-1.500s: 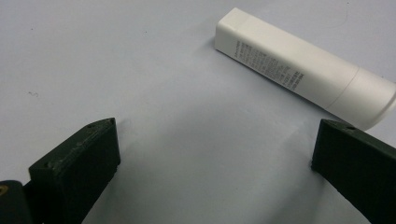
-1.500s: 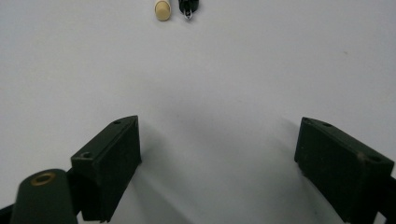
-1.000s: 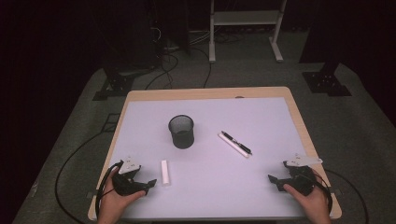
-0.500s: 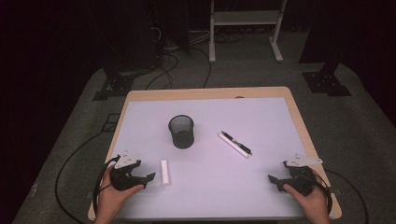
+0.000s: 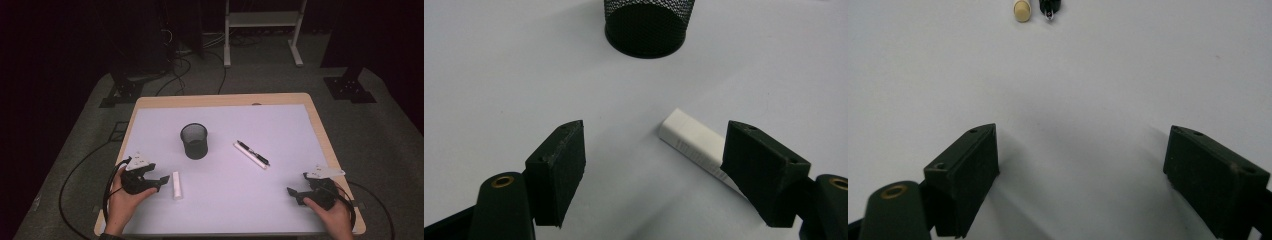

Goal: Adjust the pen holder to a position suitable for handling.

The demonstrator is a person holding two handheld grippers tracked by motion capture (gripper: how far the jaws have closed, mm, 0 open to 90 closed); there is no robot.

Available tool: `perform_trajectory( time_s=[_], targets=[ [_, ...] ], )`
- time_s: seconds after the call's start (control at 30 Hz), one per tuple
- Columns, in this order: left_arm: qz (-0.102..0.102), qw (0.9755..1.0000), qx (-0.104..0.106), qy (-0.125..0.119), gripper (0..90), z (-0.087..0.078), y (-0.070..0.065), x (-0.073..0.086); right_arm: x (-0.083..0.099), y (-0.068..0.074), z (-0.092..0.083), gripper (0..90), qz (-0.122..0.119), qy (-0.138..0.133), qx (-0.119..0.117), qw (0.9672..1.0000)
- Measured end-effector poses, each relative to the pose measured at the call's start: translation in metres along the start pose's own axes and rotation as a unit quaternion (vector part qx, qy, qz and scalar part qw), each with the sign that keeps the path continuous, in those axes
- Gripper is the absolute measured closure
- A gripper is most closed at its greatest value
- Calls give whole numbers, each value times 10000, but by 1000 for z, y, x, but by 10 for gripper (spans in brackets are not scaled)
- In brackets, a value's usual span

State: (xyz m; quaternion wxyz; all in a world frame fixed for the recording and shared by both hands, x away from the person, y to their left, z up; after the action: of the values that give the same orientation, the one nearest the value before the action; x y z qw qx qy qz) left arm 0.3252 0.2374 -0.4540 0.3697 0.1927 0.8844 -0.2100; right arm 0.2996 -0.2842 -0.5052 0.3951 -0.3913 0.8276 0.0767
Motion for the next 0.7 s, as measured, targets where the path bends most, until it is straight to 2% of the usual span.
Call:
perform_trajectory(
  time_s=[0.27,0.3,0.5,0.7],
  targets=[
    [42,10000,21,-24,297,2,1,-12,0,0,0,135,-8,-2,4,10000],
    [29,9999,102,-70,305,2,1,-15,0,0,0,135,-9,-2,5,10000],
    [21,9997,182,-131,329,3,1,-23,0,0,0,135,-11,-1,5,10000],
    [14,9999,160,-56,354,6,0,-31,0,0,0,135,-18,2,5,10000]
  ],
)
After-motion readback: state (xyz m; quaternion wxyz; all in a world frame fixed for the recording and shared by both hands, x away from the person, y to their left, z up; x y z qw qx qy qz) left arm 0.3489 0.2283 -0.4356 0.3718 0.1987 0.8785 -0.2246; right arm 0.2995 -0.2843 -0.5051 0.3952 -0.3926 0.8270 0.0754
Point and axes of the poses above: each handheld gripper's, and its own axes: z roughly forward along the jaws, x roughly out of its underside, y roughly to its left, the point moved 3 cm from there along z, roughly forward along the jaws, and after that the axes turned 15 degrees about -z, right-handed, at the moved point
